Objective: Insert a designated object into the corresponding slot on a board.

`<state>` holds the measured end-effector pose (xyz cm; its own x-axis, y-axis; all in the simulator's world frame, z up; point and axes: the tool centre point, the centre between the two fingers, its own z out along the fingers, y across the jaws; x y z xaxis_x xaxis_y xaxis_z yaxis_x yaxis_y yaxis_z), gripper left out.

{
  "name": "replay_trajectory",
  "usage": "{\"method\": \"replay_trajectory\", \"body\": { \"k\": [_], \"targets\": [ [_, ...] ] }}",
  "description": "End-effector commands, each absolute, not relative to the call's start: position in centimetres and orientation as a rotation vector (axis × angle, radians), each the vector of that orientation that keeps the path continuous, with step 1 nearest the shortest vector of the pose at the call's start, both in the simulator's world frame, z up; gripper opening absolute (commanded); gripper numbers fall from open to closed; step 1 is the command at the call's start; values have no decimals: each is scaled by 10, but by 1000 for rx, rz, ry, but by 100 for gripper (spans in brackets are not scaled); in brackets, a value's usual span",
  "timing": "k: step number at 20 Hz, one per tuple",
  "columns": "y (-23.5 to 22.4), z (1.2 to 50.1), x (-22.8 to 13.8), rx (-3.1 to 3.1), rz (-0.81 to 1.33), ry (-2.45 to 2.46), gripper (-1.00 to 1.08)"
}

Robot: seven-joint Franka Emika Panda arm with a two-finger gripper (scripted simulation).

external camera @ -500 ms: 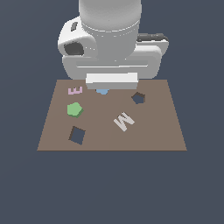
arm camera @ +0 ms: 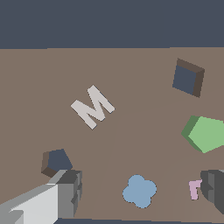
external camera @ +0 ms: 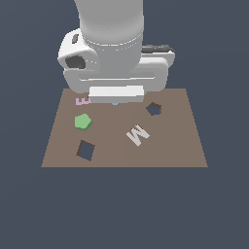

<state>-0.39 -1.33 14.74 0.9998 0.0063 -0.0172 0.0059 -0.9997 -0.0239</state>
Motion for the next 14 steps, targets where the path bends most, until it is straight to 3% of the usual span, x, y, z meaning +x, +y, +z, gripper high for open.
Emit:
{"method": "replay_trajectory", "body": {
  "k": [1, 14],
  "targets": [
    [-25, 138, -5, -3120, 26, -24, 100],
    [-115, 66, 2, -3134, 6, -152, 100]
  ]
}}
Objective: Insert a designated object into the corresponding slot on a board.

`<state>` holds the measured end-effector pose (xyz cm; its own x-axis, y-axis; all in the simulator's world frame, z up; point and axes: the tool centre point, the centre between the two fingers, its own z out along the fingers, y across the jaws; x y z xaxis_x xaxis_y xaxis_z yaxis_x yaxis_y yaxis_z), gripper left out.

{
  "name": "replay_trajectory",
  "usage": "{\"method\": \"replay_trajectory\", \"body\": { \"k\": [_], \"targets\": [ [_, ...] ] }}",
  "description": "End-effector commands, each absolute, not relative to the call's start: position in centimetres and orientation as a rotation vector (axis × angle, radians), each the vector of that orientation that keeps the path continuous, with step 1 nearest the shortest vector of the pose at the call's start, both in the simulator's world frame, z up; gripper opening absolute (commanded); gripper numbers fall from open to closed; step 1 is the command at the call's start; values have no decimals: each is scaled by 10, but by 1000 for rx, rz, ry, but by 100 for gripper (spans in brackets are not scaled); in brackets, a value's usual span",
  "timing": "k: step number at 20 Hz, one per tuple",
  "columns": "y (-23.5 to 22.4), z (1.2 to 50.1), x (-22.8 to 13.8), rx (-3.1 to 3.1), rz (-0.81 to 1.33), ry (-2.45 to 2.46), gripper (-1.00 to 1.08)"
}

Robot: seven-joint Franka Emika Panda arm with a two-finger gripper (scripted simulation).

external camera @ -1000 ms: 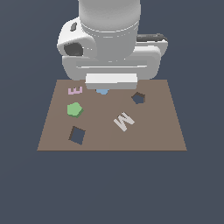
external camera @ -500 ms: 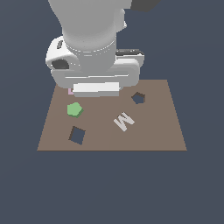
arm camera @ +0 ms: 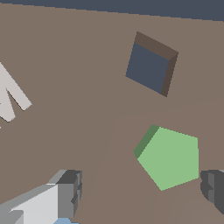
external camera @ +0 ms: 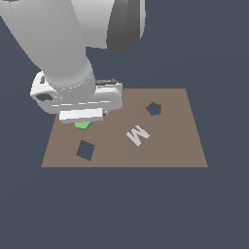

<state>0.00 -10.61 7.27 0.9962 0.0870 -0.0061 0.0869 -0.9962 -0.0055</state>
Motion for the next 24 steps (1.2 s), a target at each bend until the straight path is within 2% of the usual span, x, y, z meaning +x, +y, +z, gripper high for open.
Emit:
{"method": "replay_trajectory", "body": {
  "k": [1, 8, 24],
  "targets": [
    [-119, 62, 2, -3135, 4, -159, 100],
    [-137, 48, 6, -3137, 0, -184, 100],
    [-135, 30, 7, -3136, 0, -182, 100]
  ]
}}
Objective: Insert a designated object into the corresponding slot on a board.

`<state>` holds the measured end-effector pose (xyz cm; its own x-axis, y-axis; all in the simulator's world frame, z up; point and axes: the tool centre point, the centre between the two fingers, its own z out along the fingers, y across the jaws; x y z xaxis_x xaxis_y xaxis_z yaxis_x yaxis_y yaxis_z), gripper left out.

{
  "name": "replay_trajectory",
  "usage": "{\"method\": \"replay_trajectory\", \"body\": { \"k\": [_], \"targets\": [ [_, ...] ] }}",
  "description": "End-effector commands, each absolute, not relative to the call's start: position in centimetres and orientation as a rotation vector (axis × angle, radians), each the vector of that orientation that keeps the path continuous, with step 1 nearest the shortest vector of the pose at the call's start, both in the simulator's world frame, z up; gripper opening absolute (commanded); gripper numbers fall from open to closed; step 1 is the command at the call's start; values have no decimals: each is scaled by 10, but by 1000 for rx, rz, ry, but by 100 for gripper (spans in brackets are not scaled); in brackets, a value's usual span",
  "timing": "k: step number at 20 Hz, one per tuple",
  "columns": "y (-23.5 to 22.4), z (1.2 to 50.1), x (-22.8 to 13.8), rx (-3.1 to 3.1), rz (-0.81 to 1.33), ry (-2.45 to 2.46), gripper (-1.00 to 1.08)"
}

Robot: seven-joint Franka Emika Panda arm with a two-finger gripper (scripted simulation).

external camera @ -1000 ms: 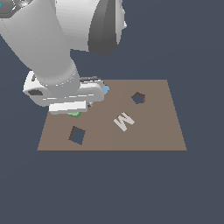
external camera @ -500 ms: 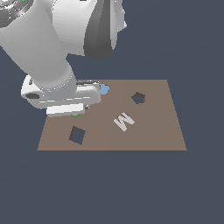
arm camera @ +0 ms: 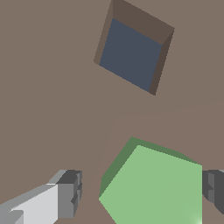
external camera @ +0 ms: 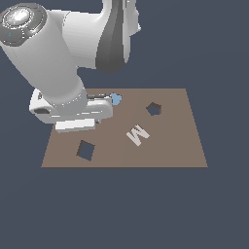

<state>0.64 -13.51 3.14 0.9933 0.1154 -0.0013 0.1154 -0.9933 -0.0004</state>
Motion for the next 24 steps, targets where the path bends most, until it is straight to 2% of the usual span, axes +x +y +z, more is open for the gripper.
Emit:
{"method": "replay_trajectory", "body": {
  "k": [1, 15, 19, 24],
  "targets": [
    [-135, 30, 7, -3136, 0, -182, -100],
    [-130, 31, 6, -3136, 0, -193, -100],
    [-107, 32, 4, -3132, 0, -248, -100],
    [-53, 34, -4, -3119, 0, -378, -100]
  ]
}}
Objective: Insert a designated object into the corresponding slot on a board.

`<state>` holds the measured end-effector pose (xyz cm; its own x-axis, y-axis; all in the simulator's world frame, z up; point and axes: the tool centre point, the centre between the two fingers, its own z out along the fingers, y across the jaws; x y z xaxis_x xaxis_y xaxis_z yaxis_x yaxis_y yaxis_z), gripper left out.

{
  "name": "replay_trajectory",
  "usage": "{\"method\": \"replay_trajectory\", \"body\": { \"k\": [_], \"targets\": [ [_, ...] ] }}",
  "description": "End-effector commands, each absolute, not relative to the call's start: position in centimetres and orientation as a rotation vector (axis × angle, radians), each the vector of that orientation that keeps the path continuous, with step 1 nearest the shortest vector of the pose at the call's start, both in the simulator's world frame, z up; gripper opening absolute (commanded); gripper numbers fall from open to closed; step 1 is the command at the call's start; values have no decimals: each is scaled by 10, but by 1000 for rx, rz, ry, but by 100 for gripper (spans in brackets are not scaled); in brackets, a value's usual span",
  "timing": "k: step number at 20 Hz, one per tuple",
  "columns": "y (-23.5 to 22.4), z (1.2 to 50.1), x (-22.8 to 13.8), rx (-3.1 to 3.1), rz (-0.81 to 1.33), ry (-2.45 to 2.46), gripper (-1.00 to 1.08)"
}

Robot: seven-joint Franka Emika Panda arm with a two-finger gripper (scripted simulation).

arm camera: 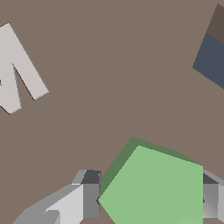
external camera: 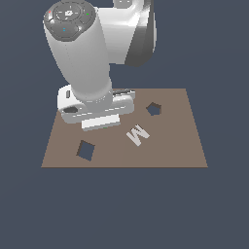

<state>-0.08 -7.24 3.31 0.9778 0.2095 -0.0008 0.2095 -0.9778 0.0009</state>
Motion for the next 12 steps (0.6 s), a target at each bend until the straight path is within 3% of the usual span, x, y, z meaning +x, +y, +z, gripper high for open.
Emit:
{"method": "replay_trajectory", "body": {
  "k": [1, 7, 12],
  "targets": [
    [-39, 35, -6, 3114, 0, 411, -100],
    [48, 38, -31, 3079, -1, 621, -100],
    [92, 40, -48, 3055, -1, 729, -100]
  ]
}}
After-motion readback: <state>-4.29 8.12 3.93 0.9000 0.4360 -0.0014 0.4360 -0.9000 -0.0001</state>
